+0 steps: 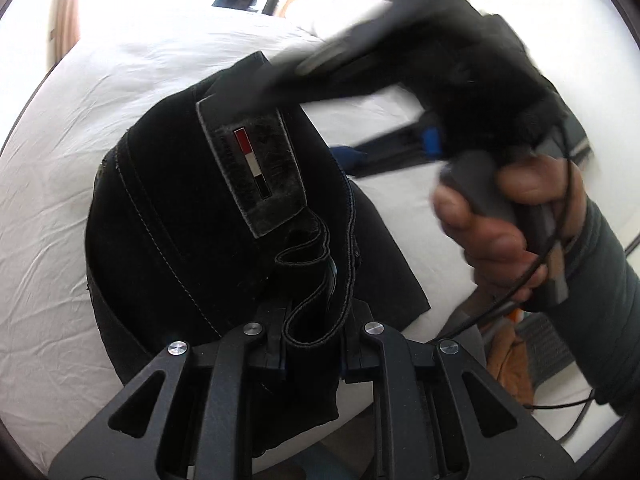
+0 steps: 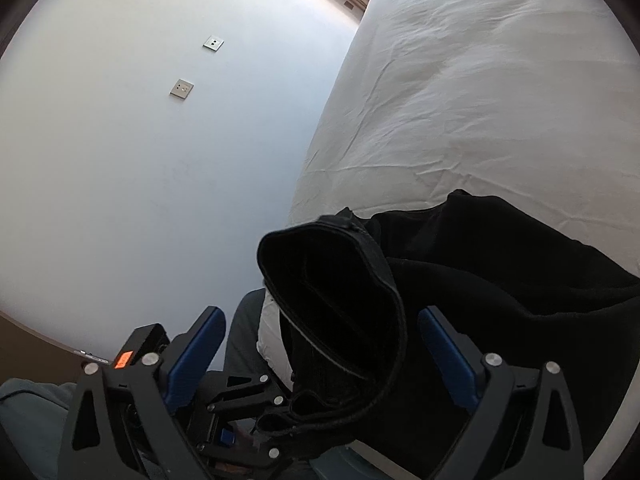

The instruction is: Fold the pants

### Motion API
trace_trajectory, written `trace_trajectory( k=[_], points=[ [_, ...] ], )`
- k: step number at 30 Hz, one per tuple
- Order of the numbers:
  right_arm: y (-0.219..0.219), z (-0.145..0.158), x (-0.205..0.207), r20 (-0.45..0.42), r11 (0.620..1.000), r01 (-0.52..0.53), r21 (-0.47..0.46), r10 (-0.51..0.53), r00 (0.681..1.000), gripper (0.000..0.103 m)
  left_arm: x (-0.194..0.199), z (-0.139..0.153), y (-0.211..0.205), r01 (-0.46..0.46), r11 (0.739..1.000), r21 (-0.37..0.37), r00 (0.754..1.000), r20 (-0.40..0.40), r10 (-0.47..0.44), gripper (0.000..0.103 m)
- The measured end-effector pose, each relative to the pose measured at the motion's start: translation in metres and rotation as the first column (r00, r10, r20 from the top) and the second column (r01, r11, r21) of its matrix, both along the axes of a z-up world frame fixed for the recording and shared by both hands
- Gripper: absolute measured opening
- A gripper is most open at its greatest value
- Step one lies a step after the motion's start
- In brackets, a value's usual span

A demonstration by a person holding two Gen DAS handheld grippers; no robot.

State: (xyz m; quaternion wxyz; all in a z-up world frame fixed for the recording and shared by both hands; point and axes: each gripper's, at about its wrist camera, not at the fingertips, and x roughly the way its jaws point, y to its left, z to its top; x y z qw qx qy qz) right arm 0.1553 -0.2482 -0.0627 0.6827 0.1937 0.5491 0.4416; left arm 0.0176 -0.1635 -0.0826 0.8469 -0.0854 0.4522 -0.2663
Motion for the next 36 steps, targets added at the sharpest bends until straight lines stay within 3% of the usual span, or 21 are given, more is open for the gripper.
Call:
trace_trajectory(
  k=[2,4,7,15,23,31,33,36],
  points=[
    [0.007,-0.004,0.001,0.031,0.997,-0.012,-0.078,0.014,0.999,0.049,0.005,0.002,-0.008,0.012,1.0,0.018,1.0,0.009,-0.012,0.015],
    [0.004,-0.011,0.004,0.03,0.994,0.0,-0.112,0.003,1.0,0.032,0.003,0.002,-0.008,0.023,1.0,0.016,1.0,0.009,-0.023,0.015],
    [-0.015,-0.009,0.003,0.048,0.995,0.036,-0.097,-0.032,0.998,0.022,0.001,0.007,-0.021,0.06,0.998,0.024,0.998,0.032,-0.061,0.015],
    [-0.083,-0.01,-0.004,0.065,0.984,0.148,-0.102,-0.142,0.988,0.02,0.016,0.013,-0.073,0.19,0.98,0.056,0.981,0.036,-0.192,0.015],
    [-0.138,-0.058,0.0,0.008,0.967,0.239,-0.093,-0.239,0.971,0.02,0.042,-0.024,-0.122,0.254,0.961,0.113,0.967,-0.038,-0.252,0.015],
    [-0.151,-0.091,0.012,-0.041,0.962,0.26,-0.079,-0.263,0.964,0.02,0.064,-0.058,-0.15,0.268,0.945,0.185,0.963,-0.086,-0.256,0.018],
    [-0.152,-0.101,0.018,-0.072,0.962,0.259,-0.081,-0.265,0.962,0.023,0.066,-0.071,-0.151,0.263,0.946,0.187,0.964,-0.099,-0.248,0.025],
    [-0.162,-0.114,0.022,-0.141,0.961,0.274,-0.021,-0.274,0.951,0.024,0.065,-0.068,-0.142,0.278,0.956,0.093,0.956,-0.124,-0.266,0.057]
  ],
)
